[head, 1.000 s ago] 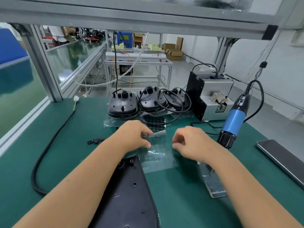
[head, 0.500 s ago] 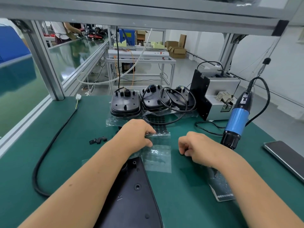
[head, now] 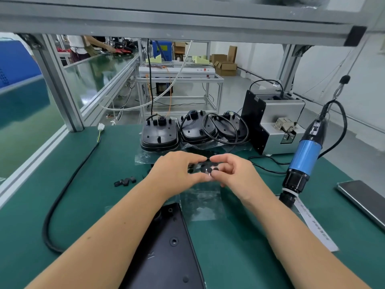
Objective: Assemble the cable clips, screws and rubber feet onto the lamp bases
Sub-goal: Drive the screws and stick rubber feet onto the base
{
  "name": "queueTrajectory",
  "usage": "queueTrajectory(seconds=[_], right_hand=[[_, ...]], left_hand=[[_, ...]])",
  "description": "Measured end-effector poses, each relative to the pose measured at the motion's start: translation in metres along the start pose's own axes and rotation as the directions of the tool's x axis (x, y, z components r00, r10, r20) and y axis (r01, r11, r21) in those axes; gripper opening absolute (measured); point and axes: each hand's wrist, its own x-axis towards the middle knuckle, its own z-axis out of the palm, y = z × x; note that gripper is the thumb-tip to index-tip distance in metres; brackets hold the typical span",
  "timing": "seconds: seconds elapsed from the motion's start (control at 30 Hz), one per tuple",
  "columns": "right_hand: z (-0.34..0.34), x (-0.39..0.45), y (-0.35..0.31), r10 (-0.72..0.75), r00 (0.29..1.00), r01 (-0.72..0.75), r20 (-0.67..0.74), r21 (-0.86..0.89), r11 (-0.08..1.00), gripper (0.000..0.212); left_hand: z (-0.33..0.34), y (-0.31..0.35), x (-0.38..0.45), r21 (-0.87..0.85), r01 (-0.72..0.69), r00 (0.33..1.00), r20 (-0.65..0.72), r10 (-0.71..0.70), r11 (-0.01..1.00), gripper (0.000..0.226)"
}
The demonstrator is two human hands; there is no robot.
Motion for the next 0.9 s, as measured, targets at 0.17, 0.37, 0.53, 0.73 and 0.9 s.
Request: queueTrajectory(seconds=[0.17, 0.37, 0.53, 0.73, 0.9], right_hand=[[-0.0046, -0.0033, 0.0004, -0.077, 0.997, 0.077, 0.008, 0.005, 0.997, 0.032], [0.0020, -0.0040, 0.0007, -0.183, 0.977, 0.143, -0.106, -0.307, 0.941, 0.034], [0.0004, -0.0051, 0.0008, -0.316, 0.944, 0.223, -0.098, -0.518, 0.826, 0.014], [-0.0008, -0.0050, 0.0006, -0.308, 0.948, 0.224, -0.085, -0.510, 0.830, 0.011], [-0.0017, -0.0050, -0.0009, -0.269, 0.957, 0.181, -0.106, -0.507, 0.843, 0.019]], left_hand=[[0.0009, 0.0036, 0.0018, -0.063, -0.053, 0.998, 0.025, 0.055, 0.997, 0.025], [0.0050, 0.0026, 0.0050, -0.049, -0.039, 0.999, 0.001, 0.039, 0.998, 0.017], [0.0072, 0.0018, 0.0073, 0.007, -0.056, 0.998, -0.030, 0.056, 0.998, 0.016], [0.0075, 0.0024, 0.0066, 0.043, -0.059, 0.998, -0.018, 0.060, 0.997, 0.017], [0.0080, 0.0056, 0.0056, 0.065, -0.057, 0.998, -0.013, 0.058, 0.996, 0.017]])
